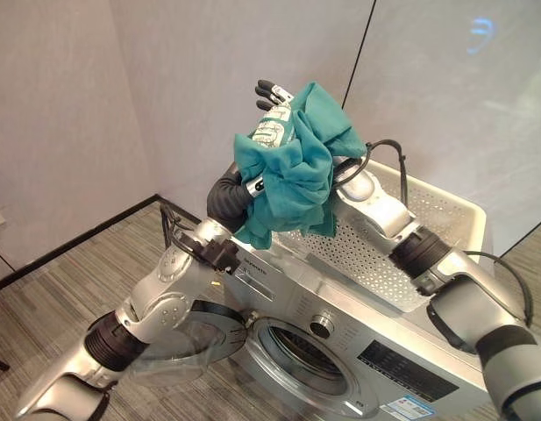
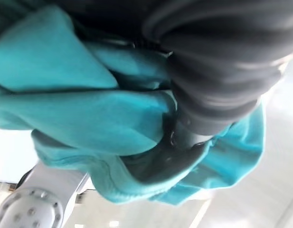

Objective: Grab the laundry basket,head to the washer,open it,put in the laundry and shut it.

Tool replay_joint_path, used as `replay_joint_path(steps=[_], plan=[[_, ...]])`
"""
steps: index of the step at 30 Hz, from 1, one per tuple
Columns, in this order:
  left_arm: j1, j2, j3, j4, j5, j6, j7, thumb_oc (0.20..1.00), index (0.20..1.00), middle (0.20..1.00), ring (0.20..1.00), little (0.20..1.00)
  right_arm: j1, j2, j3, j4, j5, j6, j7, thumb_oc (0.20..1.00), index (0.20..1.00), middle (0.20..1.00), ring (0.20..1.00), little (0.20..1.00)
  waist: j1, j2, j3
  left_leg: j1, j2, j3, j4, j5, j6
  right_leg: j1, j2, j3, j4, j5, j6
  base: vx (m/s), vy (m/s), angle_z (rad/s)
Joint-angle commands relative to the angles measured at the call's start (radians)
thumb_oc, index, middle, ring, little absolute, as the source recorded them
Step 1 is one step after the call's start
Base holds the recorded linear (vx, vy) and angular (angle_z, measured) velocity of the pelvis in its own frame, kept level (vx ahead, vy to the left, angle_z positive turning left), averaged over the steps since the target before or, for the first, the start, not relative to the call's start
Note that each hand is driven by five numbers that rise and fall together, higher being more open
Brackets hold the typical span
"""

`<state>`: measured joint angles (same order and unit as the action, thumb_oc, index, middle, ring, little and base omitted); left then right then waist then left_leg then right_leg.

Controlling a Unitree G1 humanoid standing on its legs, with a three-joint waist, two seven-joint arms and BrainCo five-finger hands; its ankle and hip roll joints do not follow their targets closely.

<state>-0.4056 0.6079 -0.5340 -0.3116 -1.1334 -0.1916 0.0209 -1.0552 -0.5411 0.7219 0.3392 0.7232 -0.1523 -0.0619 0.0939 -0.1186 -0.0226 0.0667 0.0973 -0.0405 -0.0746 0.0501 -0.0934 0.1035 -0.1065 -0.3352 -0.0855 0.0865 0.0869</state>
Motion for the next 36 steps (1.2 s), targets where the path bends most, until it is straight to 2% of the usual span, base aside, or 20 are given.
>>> replay_joint_path(steps=[1, 4, 5, 6, 7, 8, 11, 14, 18, 19, 22, 25, 26, 28, 29, 30, 32, 34, 35, 36], plan=[[-0.026, 0.051, -0.01, -0.094, -0.024, -0.016, -0.066, 0.2, 0.2, 0.2, 0.2, 0.2, -0.161, -0.072, -0.031, -0.007, 0.008, -0.087, 0.001, 1.0, 1.0, 1.0, 1.0, 1.0, 0.014, -0.008, -0.022, 0.01, -0.012, 0.011, 0.014, -0.074, 0.043, 0.003, -0.06, 0.021, 0.11, -0.124, 0.061, 0.0, 0.0, 0.0], [0.069, 0.077, 0.081, -0.118, -0.056, -0.022, -0.086, 0.2, 0.2, 0.2, 0.2, 0.2, -0.189, -0.177, -0.055, 0.006, -0.058, -0.113, -0.026, 1.0, 1.0, 1.0, 1.0, 1.0, 0.022, -0.01, -0.028, 0.007, -0.015, 0.005, 0.015, -0.075, 0.042, 0.009, -0.06, 0.019, 0.093, -0.119, 0.061, 0.0, 0.0, 0.01], [0.071, 0.077, 0.083, -0.12, -0.056, -0.021, -0.086, 0.2, 0.2, 0.2, 0.2, 0.2, -0.19, -0.176, -0.054, 0.007, -0.058, -0.114, -0.026, 1.0, 1.0, 1.0, 1.0, 1.0, 0.021, -0.009, -0.028, 0.008, -0.015, 0.005, 0.015, -0.075, 0.042, 0.01, -0.06, 0.019, 0.092, -0.118, 0.061, 0.0, 0.0, 0.0], [0.175, 0.048, 0.176, -0.132, -0.074, -0.014, -0.119, 0.2, 0.2, 0.2, 0.2, 0.2, -0.218, -0.301, -0.083, 0.026, -0.29, -0.123, -0.1, 1.0, 1.0, 1.0, 1.0, 1.0, 0.029, -0.009, -0.033, 0.01, -0.018, 0.006, 0.013, -0.077, 0.042, 0.015, -0.061, 0.019, 0.073, -0.11, 0.064, 0.0, 0.0, 0.0], [0.209, 0.035, 0.203, -0.138, -0.084, -0.009, -0.136, 0.2, 0.2, 0.2, 0.2, 0.2, -0.244, -0.36, -0.076, 0.028, -0.39, -0.117, -0.134, 1.0, 1.0, 1.0, 1.0, 1.0, 0.034, -0.007, -0.032, 0.015, -0.017, 0.009, 0.012, -0.081, 0.041, 0.019, -0.061, 0.021, 0.064, -0.108, 0.065, 0.0, 0.0, 0.0], [0.209, 0.034, 0.203, -0.138, -0.084, -0.009, -0.136, 0.2, 0.2, 0.2, 0.2, 0.2, -0.246, -0.36, -0.075, 0.028, -0.39, -0.117, -0.135, 1.0, 1.0, 1.0, 1.0, 1.0, 0.033, -0.007, -0.034, 0.011, -0.019, 0.009, 0.012, -0.078, 0.042, 0.016, -0.062, 0.021, 0.063, -0.105, 0.066, 0.0, 0.0, 0.0], [0.299, 0.02, 0.249, -0.17, -0.126, -0.003, -0.191, 0.2, 0.2, 0.2, 0.2, 0.2, -0.307, -0.488, -0.075, 0.061, -0.576, -0.117, -0.245, 1.0, 1.0, 1.0, 1.0, 1.0, 0.043, -0.006, -0.033, -0.004, -0.029, 0.011, 0.01, -0.076, 0.045, 0.006, -0.066, 0.033, 0.034, -0.083, 0.072, -0.03, 0.011, -0.01], [0.341, 0.02, 0.263, -0.176, -0.143, 0.008, -0.217, 0.2, 0.2, 0.2, 0.2, 0.2, -0.309, -0.531, -0.104, 0.062, -0.631, -0.114, -0.291, 1.0, 1.0, 1.0, 1.0, 1.0, 0.047, -0.002, -0.029, -0.009, -0.034, 0.012, 0.007, -0.075, 0.048, 0.001, -0.069, 0.039, 0.019, -0.07, 0.076, -0.03, 0.024, -0.06], [0.419, 0.035, 0.296, -0.187, -0.162, 0.036, -0.245, 0.2, 0.2, 0.2, 0.2, 0.2, -0.307, -0.64, -0.138, 0.047, -0.768, -0.081, -0.382, 1.0, 1.0, 1.0, 1.0, 1.0, 0.049, 0.001, -0.021, -0.014, -0.043, 0.017, 0.004, -0.076, 0.053, -0.002, -0.074, 0.046, 0.006, -0.057, 0.083, -0.01, 0.029, -0.13], [0.464, 0.042, 0.3, -0.184, -0.185, 0.045, -0.258, 0.2, 0.2, 0.2, 0.2, 0.2, -0.292, -0.712, -0.174, 0.041, -0.822, -0.056, -0.444, 1.0, 1.0, 1.0, 1.0, 1.0, 0.045, 0.003, -0.013, -0.022, -0.049, 0.015, 0.007, -0.077, 0.057, -0.009, -0.077, 0.051, 0.006, -0.05, 0.088, -0.01, 0.046, -0.06], [0.541, 0.064, 0.323, -0.197, -0.208, 0.068, -0.272, 0.2, 0.2, 0.2, 0.2, 0.2, -0.23, -0.82, -0.241, 0.009, -0.905, -0.014, -0.503, 1.0, 1.0, 1.0, 1.0, 1.0, 0.031, 0.014, -0.005, -0.026, -0.061, 0.025, 0.013, -0.084, 0.068, -0.021, -0.084, 0.064, 0.005, -0.039, 0.097, -0.01, 0.052, 0.01], [0.605, 0.083, 0.315, -0.197, -0.237, 0.101, -0.277, 0.2, 0.2, 0.2, 0.2, 0.2, -0.097, -0.886, -0.374, 0.003, -0.939, 0.019, -0.553, 1.0, 1.0, 1.0, 1.0, 1.0, 0.006, 0.028, 0.006, -0.029, -0.072, 0.037, 0.038, -0.104, 0.078, -0.027, -0.095, 0.078, 0.009, -0.032, 0.104, 0.0, 0.058, -0.14], [0.659, 0.107, 0.315, -0.19, -0.248, 0.135, -0.281, 0.2, 0.2, 0.2, 0.2, 0.2, 0.019, -0.927, -0.48, 0.003, -0.964, 0.042, -0.577, 1.0, 1.0, 1.0, 1.0, 1.0, -0.021, 0.045, 0.021, -0.043, -0.08, 0.045, 0.085, -0.123, 0.086, -0.034, -0.102, 0.093, 0.023, -0.031, 0.106, -0.04, 0.072, -0.28], [0.683, 0.143, 0.304, -0.194, -0.257, 0.151, -0.281, 0.2, 0.2, 0.2, 0.2, 0.2, 0.173, -0.932, -0.621, -0.005, -0.977, 0.058, -0.583, 1.0, 1.0, 1.0, 1.0, 1.0, -0.029, 0.037, 0.027, -0.061, -0.085, 0.051, 0.126, -0.142, 0.088, -0.043, -0.106, 0.101, 0.036, -0.034, 0.107, -0.06, 0.067, -0.15], [0.743, 0.184, 0.294, -0.184, -0.263, 0.189, -0.287, 0.2, 0.2, 0.2, 0.2, 0.2, 0.416, -0.903, -0.849, 0.013, -0.97, 0.073, -0.608, 1.0, 1.0, 1.0, 1.0, 1.0, -0.066, 0.043, 0.057, -0.089, -0.095, 0.067, 0.186, -0.167, 0.098, -0.068, -0.114, 0.122, 0.064, -0.031, 0.108, -0.15, 0.097, -0.2], [0.77, 0.199, 0.291, -0.177, -0.264, 0.205, -0.289, 0.2, 0.2, 0.2, 0.2, 0.2, 0.519, -0.864, -0.939, 0.03, -0.957, 0.079, -0.616, 1.0, 1.0, 1.0, 1.0, 1.0, -0.089, 0.053, 0.081, -0.099, -0.1, 0.083, 0.201, -0.17, 0.106, -0.085, -0.122, 0.131, 0.066, -0.01, 0.114, -0.16, 0.113, -0.37], [0.797, 0.238, 0.288, -0.17, -0.27, 0.234, -0.302, 0.2, 0.2, 0.2, 0.2, 0.2, 0.703, -0.79, -1.102, 0.033, -0.941, 0.077, -0.621, 1.0, 1.0, 1.0, 1.0, 1.0, -0.095, 0.048, 0.099, -0.111, -0.102, 0.104, 0.209, -0.182, 0.112, -0.109, -0.129, 0.154, 0.055, 0.016, 0.128, -0.11, 0.073, -0.41], [0.795, 0.259, 0.286, -0.167, -0.263, 0.242, -0.309, 0.2, 0.2, 0.2, 0.2, 0.2, 0.805, -0.761, -1.184, 0.045, -0.937, 0.077, -0.618, 1.0, 1.0, 1.0, 1.0, 1.0, -0.089, 0.044, 0.108, -0.125, -0.101, 0.111, 0.223, -0.186, 0.113, -0.121, -0.132, 0.171, 0.049, 0.03, 0.133, -0.07, 0.013, -0.5], [0.802, 0.267, 0.285, -0.153, -0.267, 0.243, -0.313, 0.2, 0.2, 0.2, 0.2, 0.2, 0.842, -0.745, -1.212, 0.078, -0.93, 0.081, -0.625, 1.0, 1.0, 1.0, 1.0, 1.0, -0.109, 0.049, 0.119, -0.134, -0.097, 0.11, 0.234, -0.186, 0.112, -0.131, -0.131, 0.201, 0.051, 0.036, 0.139, -0.12, -0.045, -0.44], [0.806, 0.298, 0.287, -0.129, -0.263, 0.236, -0.311, 0.2, 0.2, 0.2, 0.2, 0.2, 0.963, -0.667, -1.277, 0.158, -0.881, 0.062, -0.618, 1.0, 1.0, 1.0, 1.0, 1.0, -0.114, 0.058, 0.145, -0.183, -0.081, 0.109, 0.296, -0.204, 0.117, -0.154, -0.101, 0.265, 0.106, 0.006, 0.134, -0.21, -0.065, -0.11]])
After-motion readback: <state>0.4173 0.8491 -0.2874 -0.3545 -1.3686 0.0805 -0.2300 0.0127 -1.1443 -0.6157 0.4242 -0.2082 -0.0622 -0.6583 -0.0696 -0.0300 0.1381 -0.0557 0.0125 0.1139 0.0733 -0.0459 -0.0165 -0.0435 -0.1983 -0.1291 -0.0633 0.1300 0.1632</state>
